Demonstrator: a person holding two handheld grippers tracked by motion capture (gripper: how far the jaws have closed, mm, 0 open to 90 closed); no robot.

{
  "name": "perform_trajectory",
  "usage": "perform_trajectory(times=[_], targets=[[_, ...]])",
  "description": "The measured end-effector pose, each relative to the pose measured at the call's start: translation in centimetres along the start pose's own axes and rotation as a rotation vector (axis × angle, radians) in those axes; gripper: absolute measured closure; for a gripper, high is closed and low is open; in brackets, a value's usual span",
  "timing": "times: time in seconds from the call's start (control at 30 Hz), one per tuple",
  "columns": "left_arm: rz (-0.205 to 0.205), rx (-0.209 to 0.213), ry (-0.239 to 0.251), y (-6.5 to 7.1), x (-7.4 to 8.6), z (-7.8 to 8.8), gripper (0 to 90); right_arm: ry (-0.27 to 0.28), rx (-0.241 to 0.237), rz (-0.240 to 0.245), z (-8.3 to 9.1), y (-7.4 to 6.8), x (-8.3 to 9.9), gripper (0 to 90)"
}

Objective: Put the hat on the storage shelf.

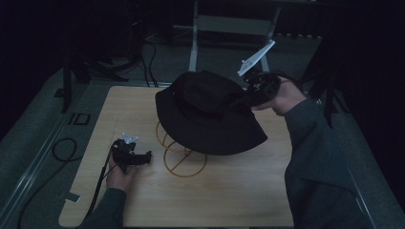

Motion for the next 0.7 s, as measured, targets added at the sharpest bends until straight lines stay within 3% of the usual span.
perform_trajectory(times=[0.7], targets=[[0.001,0.002,-0.001,0.0,0.0,0.0,1.5,-0.007,-0.022,0.026,-2.2,-0.5,-1.2,86.5]])
Point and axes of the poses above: each handheld gripper's, and its own axes: z roughly backward along the jaws, x roughly out of its underside, y roughly to its right, the point moved 8 cm from there along -z, roughly forward along the jaws, and after that the axes turned 3 degrees about z, right-handed, at the moved point
